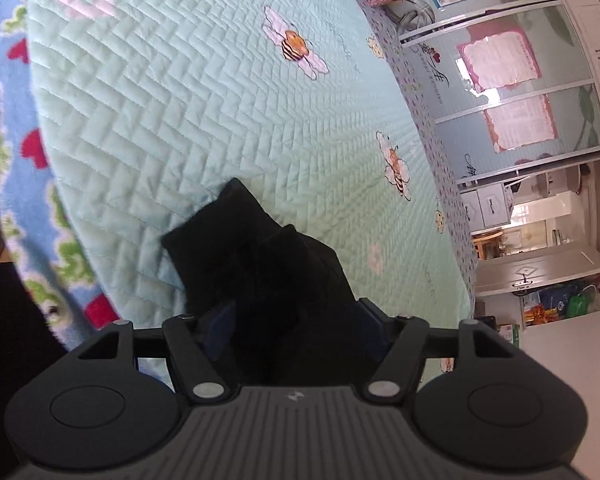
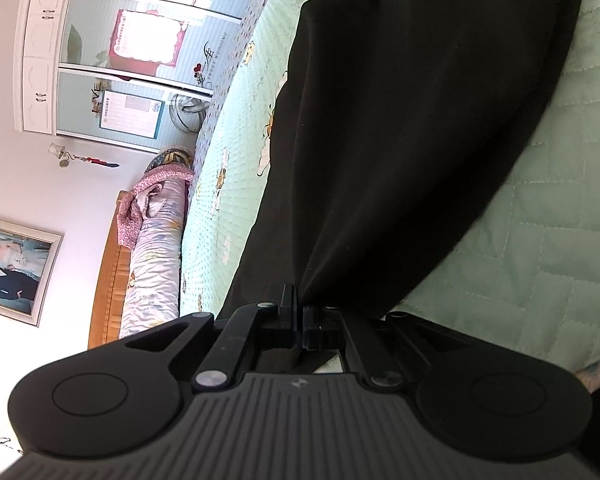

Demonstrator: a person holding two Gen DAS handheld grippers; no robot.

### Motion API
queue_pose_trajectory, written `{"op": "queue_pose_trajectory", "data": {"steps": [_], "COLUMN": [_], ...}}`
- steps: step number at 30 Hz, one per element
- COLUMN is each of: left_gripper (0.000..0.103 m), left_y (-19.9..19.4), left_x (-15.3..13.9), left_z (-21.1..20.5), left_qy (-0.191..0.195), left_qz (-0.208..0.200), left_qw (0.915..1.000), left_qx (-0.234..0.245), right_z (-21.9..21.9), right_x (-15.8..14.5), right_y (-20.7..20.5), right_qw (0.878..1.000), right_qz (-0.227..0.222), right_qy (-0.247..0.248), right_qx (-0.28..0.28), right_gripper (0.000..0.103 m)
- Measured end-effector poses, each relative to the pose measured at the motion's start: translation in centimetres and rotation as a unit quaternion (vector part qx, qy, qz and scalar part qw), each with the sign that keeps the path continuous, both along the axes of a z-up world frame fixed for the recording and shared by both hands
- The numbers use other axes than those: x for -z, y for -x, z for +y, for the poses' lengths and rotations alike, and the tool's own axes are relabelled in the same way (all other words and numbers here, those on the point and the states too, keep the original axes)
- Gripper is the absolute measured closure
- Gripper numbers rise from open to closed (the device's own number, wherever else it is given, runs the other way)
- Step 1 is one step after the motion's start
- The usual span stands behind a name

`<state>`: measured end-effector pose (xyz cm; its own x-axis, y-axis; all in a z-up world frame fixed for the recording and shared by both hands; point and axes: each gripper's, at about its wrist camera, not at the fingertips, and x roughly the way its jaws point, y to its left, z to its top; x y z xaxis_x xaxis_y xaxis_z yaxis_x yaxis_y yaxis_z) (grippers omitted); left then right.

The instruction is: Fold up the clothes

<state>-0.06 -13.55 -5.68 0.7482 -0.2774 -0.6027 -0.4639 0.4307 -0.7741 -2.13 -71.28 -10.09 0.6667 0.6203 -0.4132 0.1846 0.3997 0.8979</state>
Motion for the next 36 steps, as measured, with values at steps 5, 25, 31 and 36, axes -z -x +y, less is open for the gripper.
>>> {"op": "queue_pose_trajectory", "data": {"steps": [5,25,31,36], "left_gripper": [0.037,0.093,0.093,0.093], "left_y": [-2.8,0.0,0.1,-0.3], "left_x": [2.5,-6.4,-1.9,0.3], "left_z": [-0.1,-1.9,-1.3,-1.0], "left_qy": [0.003,-0.208,-0.192,-0.197], "left_qz": [0.0,-0.078,-0.023,0.001], "left_qw": [0.9999,0.9727,0.9788,0.9771], "left_qx": [-0.013,0.069,0.069,0.08], "right_z": [-0.2,-0.6,-0.8,-0.7], "right_x": [0.3,-1.1,-1.7,-2.2], "right_y": [0.0,0.8,1.0,0.9], "right_qw": [1.0,0.999,0.998,0.998], "right_qz": [0.011,-0.018,-0.03,-0.042], "right_qy": [-0.004,0.043,0.046,0.054], "right_qx": [-0.001,-0.006,0.0,-0.006], "right_gripper": [0.099,0.098,0.1,0.1]}}
